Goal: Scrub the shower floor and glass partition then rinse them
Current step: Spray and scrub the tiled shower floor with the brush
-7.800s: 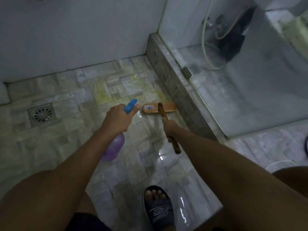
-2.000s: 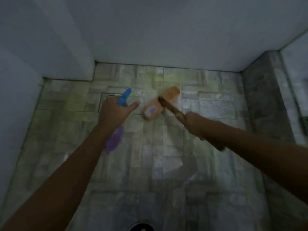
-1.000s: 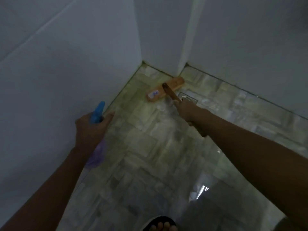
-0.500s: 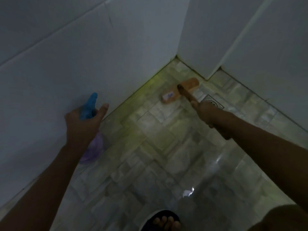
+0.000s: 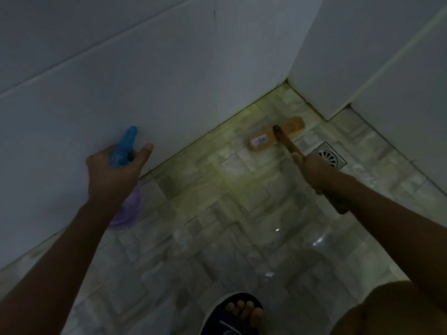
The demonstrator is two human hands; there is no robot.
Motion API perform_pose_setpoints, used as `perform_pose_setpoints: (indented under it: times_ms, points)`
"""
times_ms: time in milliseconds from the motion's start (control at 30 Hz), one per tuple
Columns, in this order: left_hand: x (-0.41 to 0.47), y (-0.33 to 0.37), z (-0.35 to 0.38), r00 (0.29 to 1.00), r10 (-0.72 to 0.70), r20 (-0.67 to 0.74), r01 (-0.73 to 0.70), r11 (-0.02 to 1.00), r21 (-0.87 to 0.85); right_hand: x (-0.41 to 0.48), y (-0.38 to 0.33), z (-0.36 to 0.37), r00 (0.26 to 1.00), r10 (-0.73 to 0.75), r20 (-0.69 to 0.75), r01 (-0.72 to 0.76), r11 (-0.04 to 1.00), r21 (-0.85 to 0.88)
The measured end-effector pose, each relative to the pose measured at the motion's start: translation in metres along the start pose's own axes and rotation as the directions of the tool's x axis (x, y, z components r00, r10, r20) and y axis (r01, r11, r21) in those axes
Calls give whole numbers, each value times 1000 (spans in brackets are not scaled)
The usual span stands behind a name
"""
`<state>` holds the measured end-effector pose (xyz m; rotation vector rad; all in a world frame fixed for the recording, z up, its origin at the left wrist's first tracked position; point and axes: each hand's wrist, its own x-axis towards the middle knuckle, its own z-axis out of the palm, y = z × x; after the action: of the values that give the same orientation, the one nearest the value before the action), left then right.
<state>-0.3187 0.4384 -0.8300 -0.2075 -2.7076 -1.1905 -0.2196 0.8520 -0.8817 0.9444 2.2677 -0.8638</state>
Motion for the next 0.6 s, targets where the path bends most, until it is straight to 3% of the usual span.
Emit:
perform_pose_setpoints:
  times_ms: [100,167,333,500,600]
  points:
    - [-10,-10,-10,999,-7,-34,7,1000,20,22,-38,7,996,19,-86,-9,993,117]
    - [-19,-19,-13,999,-29,-45,29,1000,-6,22,-69,37,995,-44,-94,56,990,129]
    - [-35,-37,-15,998,-48,-38,48,999,-18,-51,-100,125,946,-277,165,283,959,-11]
    - [-39,-53,-31,996,-64,-63,62,998,-25,-94,-39,112,949,-198,247,244,955,-171]
    - [-49,-62,-38,995,-53,-83,55,998,24,-86,-40,94,971,-166,171,200,958,-207]
